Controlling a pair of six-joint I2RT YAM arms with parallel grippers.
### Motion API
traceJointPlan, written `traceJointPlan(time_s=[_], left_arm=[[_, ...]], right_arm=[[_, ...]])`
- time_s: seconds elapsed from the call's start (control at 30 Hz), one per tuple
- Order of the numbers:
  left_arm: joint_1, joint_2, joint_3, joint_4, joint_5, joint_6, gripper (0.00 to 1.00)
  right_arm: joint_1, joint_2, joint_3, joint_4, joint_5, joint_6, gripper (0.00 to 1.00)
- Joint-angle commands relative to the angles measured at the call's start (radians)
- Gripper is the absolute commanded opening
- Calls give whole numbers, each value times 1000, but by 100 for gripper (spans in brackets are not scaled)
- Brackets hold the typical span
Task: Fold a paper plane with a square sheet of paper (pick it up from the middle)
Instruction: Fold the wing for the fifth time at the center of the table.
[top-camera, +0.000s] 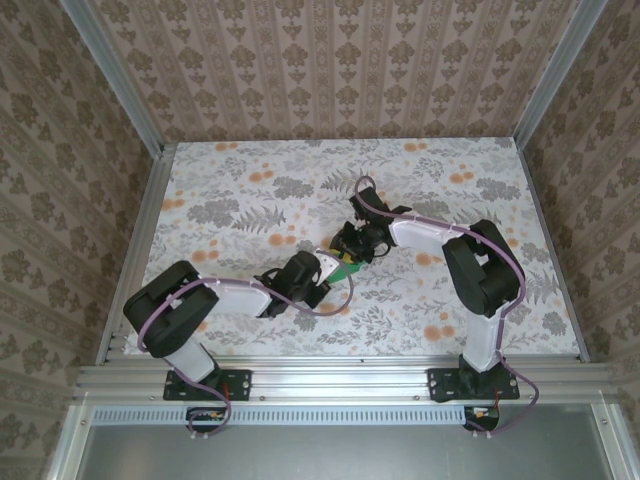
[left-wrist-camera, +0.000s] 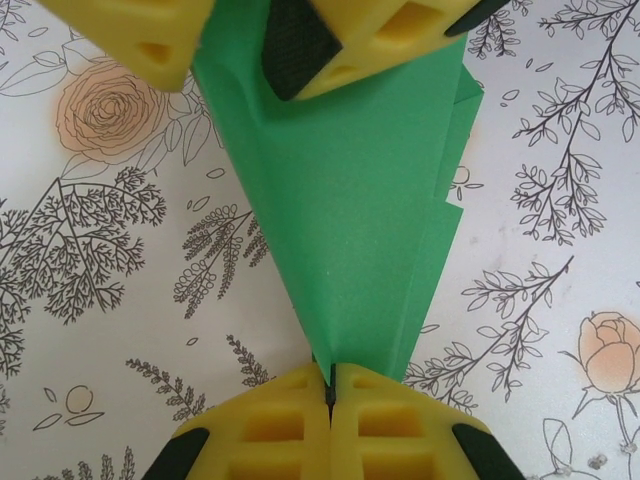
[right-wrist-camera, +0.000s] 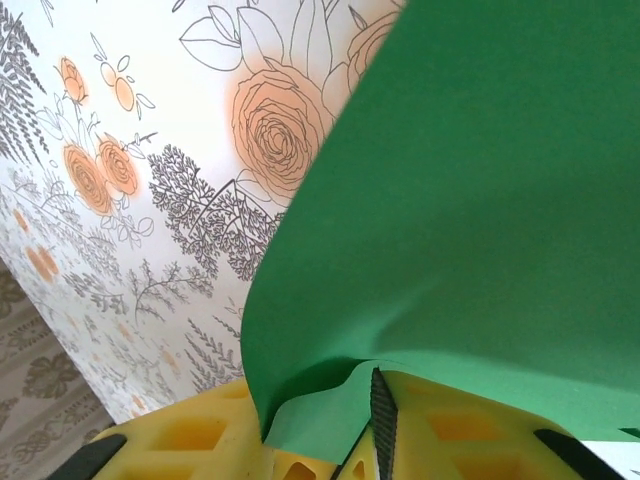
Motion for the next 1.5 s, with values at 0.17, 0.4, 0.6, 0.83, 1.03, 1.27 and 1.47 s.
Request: traceJointPlan(time_s=[0.17, 0.4, 0.6, 0.83, 1.03, 1.27, 1.47], left_arm=[[-8, 30, 24, -71, -28, 11, 0], [-11, 37, 29, -75, -31, 11, 0], [-14, 37, 31, -72, -32, 5, 0], [-14, 35, 29, -82, -31, -19, 1], [10, 6, 31, -121, 17, -104, 23], [90, -116, -9, -137, 215, -231, 58], [218, -203, -68, -62, 458, -398, 71]], right_arm=[[13, -16, 27, -110, 83, -40, 21], [29, -19, 57, -103, 62, -40, 44], [36, -18, 35, -94, 57, -22, 29], [33, -53, -3, -84, 101, -67, 12], [28, -75, -66, 18, 89, -151, 8], [20, -120, -157, 182, 55, -234, 7], [-4, -133, -265, 364, -13, -268, 6]])
